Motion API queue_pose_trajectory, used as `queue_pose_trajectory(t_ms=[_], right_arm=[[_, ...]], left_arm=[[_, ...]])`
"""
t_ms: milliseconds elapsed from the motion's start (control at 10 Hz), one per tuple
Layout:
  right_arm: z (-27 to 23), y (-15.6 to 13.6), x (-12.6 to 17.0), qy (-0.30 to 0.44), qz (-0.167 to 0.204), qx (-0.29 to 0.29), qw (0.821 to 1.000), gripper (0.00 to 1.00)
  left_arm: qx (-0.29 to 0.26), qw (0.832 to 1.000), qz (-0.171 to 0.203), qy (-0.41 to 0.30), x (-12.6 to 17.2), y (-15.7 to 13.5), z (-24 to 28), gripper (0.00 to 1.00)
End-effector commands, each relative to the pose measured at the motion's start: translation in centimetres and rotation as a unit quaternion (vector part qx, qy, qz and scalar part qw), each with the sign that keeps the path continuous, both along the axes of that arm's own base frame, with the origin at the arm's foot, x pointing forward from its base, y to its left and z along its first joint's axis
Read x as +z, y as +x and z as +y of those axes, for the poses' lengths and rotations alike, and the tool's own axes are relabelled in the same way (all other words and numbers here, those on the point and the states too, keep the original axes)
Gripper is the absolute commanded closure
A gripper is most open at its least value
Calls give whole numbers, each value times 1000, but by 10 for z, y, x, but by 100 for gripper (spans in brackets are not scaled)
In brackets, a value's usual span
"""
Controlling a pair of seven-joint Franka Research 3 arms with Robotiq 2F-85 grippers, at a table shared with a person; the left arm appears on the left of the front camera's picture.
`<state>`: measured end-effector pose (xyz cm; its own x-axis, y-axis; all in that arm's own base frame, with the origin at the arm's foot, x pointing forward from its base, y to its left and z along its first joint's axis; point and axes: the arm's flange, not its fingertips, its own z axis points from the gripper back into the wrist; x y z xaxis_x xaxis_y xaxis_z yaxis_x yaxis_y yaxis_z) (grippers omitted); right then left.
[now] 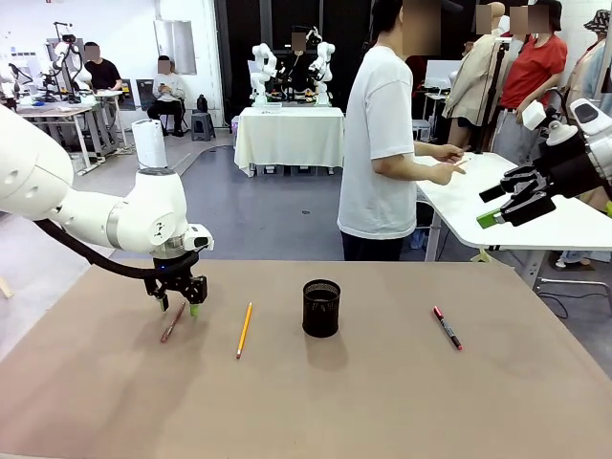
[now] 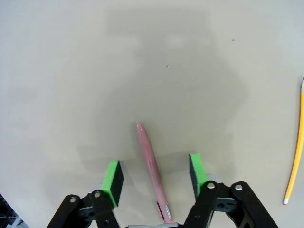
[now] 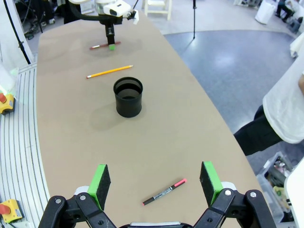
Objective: Place the pens into the pen holder.
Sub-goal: Pick up a writing instrument from the table and place it into the Pen holder.
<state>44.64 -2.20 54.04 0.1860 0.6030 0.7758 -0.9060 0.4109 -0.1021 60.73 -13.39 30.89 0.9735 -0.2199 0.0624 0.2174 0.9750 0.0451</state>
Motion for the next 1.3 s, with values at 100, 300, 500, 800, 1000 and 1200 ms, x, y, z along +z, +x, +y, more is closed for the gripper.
queue_pose_trajectory(t_ms=[100, 300, 500, 800, 1000, 1200], right_arm=[[1, 0, 2, 4, -1, 1, 1000, 0], [1, 0, 2, 4, -1, 1, 1000, 0], [1, 0, 2, 4, -1, 1, 1000, 0], [1, 0, 2, 4, -1, 1, 1000, 0], [1, 0, 2, 4, -1, 1, 1000, 0], [1, 0, 2, 4, -1, 1, 1000, 0]], left_arm=[[22, 1000, -3, 4, 2, 2, 0, 87], [27, 1000, 1, 9, 5, 1, 0, 100], [29, 999, 16, 16, 15, -7, 0, 100], [-3, 996, 14, -87, 36, -15, -4, 100], [-30, 974, 2, -227, 80, -28, -23, 100], [-77, 942, -47, -324, 130, -40, -49, 100]])
